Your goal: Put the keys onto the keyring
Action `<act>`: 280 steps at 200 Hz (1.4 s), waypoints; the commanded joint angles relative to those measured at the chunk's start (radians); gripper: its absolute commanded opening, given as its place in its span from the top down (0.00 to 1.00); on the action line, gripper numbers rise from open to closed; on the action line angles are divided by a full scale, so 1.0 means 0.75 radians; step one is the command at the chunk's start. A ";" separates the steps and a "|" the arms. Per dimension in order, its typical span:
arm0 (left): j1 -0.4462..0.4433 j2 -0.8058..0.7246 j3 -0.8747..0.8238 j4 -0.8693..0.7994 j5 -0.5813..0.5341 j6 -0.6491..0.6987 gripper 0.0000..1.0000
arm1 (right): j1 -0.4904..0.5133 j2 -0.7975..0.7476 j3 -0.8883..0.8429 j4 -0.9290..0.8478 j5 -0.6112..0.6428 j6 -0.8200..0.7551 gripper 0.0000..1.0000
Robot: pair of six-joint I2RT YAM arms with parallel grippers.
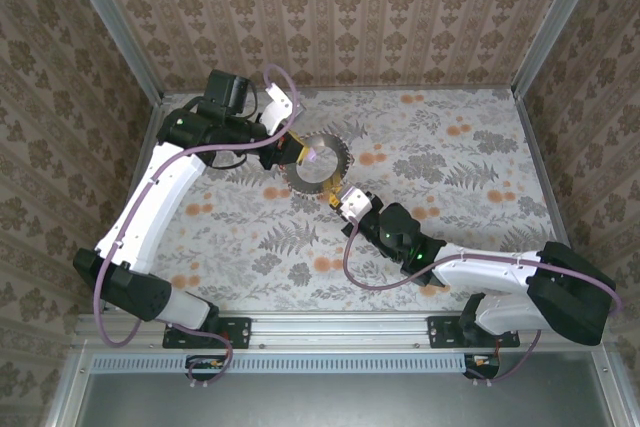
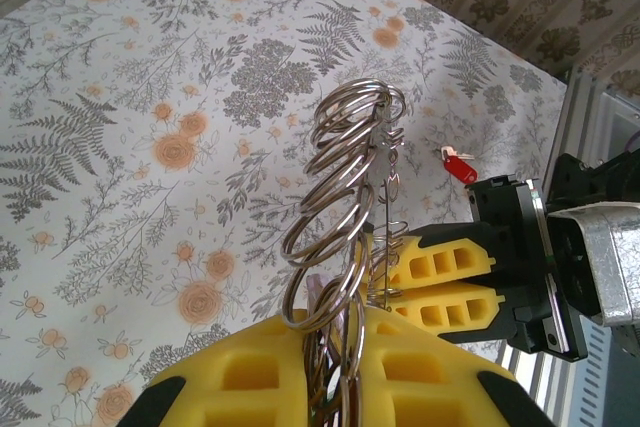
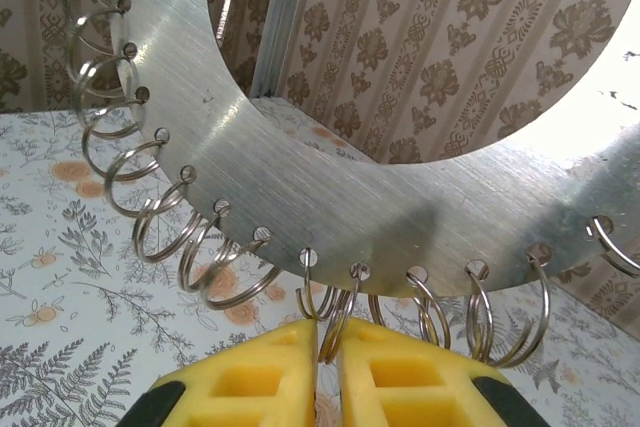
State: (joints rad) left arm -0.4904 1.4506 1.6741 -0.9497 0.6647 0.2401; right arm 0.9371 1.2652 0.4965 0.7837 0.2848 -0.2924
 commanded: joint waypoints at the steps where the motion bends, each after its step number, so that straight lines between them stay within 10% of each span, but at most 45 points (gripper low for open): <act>1: -0.010 -0.053 -0.017 0.034 0.034 -0.006 1.00 | 0.003 0.006 0.021 0.088 0.024 0.003 0.86; 280: -0.011 -0.055 0.001 0.035 0.027 -0.015 1.00 | -0.044 -0.046 -0.014 0.041 -0.065 0.012 0.83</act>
State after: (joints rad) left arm -0.4908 1.4349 1.6615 -0.9348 0.6575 0.2401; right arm 0.9092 1.2137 0.4755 0.8188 0.2615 -0.2852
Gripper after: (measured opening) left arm 0.113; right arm 0.167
